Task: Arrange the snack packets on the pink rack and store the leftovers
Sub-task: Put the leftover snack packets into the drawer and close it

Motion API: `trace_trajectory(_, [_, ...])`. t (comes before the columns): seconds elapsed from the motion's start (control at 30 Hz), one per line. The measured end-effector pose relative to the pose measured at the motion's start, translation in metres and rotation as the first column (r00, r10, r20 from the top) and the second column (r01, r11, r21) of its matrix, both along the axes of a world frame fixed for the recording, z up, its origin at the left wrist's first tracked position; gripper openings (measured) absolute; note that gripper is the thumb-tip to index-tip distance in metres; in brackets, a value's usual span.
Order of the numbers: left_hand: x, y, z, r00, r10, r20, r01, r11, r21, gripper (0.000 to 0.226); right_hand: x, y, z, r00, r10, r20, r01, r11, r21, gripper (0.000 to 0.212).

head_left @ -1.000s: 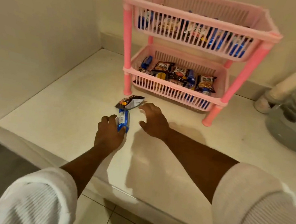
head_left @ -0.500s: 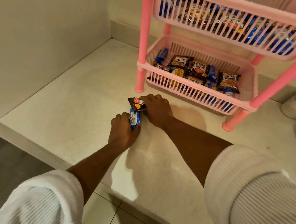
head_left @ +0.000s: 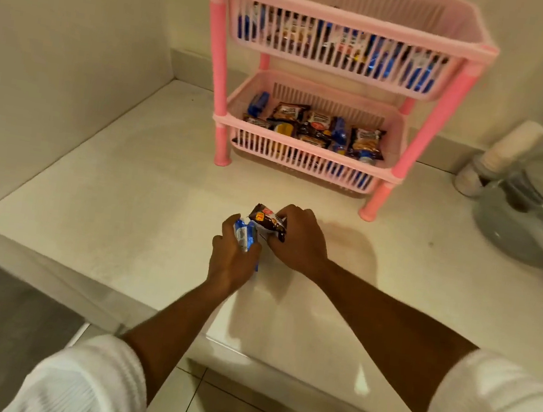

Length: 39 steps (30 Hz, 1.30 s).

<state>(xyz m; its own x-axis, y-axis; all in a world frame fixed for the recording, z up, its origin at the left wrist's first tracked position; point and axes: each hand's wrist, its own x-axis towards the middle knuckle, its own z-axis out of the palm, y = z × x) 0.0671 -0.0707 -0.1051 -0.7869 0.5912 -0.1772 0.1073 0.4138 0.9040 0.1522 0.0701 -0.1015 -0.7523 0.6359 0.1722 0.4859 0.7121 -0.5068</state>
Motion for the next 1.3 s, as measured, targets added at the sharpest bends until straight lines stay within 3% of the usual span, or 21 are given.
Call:
trace_trajectory(0.17, [0.097,-0.005,0.011,0.988,-0.129,0.082,0.115,0.982,0.153,0.060,0.108,-0.017,0.008,0.988,-0.126,-0.086,0.096,0.952,-0.291,0.039])
trace_trajectory(0.3, [0.178,-0.012,0.021,0.963,-0.239,0.123,0.215,0.960,0.181,0.062,0.200,-0.031,0.019,0.982,-0.169,-0.082,0.097,0.831,-0.547,0.037])
trace_trajectory(0.47, [0.282,-0.022,0.022,0.919,-0.395,-0.002,0.382,0.889,0.253,0.049,0.320,-0.053,0.024,0.948,-0.264,-0.176,0.066,0.707,-0.704,0.045])
trace_trajectory(0.6, [0.356,-0.033,0.009,0.834,-0.550,-0.046,0.548,0.814,0.192,0.044,0.415,-0.070,0.019,0.918,-0.353,-0.181,0.078,0.608,-0.790,0.047])
trace_trajectory(0.77, [0.423,-0.044,-0.024,0.646,-0.762,0.048,0.761,0.648,0.031,0.060,0.526,-0.083,-0.002,0.915,-0.397,-0.064,0.088,0.353,-0.932,0.051])
trace_trajectory(0.9, [0.455,-0.035,-0.055,0.563,-0.821,0.095,0.804,0.517,-0.294,0.065,0.585,-0.088,-0.030,0.908,-0.394,0.142,0.262,0.268,-0.927,0.039])
trace_trajectory(1.0, [0.475,-0.025,-0.075,0.524,-0.838,0.150,0.817,0.445,-0.367,0.069,0.604,-0.087,-0.055,0.868,-0.393,0.304,0.415,0.236,-0.879,0.039])
trace_trajectory(1.1, [0.491,-0.017,-0.097,0.502,-0.851,0.152,0.798,0.388,-0.462,0.075,0.605,-0.089,-0.086,0.819,-0.371,0.438,0.537,0.224,-0.813,0.057])
trace_trajectory(1.3, [0.519,-0.001,-0.140,0.405,-0.876,0.261,0.817,0.219,-0.533,0.081,0.600,-0.080,-0.154,0.764,-0.317,0.562,0.642,0.285,-0.712,0.082])
